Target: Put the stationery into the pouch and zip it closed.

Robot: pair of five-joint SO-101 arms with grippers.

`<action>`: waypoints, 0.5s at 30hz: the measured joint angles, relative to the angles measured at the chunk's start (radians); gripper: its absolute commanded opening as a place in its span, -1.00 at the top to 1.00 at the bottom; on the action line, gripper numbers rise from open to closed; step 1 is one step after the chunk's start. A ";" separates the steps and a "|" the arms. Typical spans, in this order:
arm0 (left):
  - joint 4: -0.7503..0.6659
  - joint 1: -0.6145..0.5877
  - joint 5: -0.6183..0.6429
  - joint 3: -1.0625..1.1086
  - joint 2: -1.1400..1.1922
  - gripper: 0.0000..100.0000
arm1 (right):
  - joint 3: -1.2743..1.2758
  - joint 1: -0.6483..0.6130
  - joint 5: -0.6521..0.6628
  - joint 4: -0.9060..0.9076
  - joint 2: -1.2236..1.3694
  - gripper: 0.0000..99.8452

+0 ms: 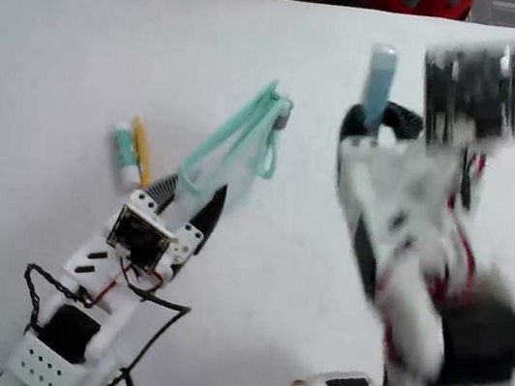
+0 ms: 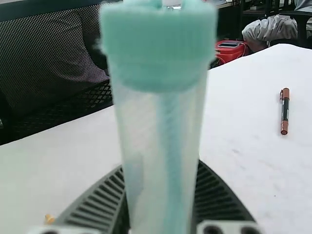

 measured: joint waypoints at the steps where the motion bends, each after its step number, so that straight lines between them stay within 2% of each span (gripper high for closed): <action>1: 0.000 0.000 0.000 0.000 0.000 0.72 | 0.000 -0.052 0.003 -0.023 -0.046 0.97; 5: 0.000 0.000 0.000 0.000 0.000 0.72 | 0.012 -0.229 0.003 -0.106 -0.081 0.97; 8: 0.000 0.000 0.000 0.000 0.000 0.72 | 0.075 -0.313 0.003 -0.149 -0.044 0.97; 15: -0.029 -0.044 0.002 0.005 0.002 0.72 | 0.305 -0.384 -0.011 -0.311 -0.023 0.97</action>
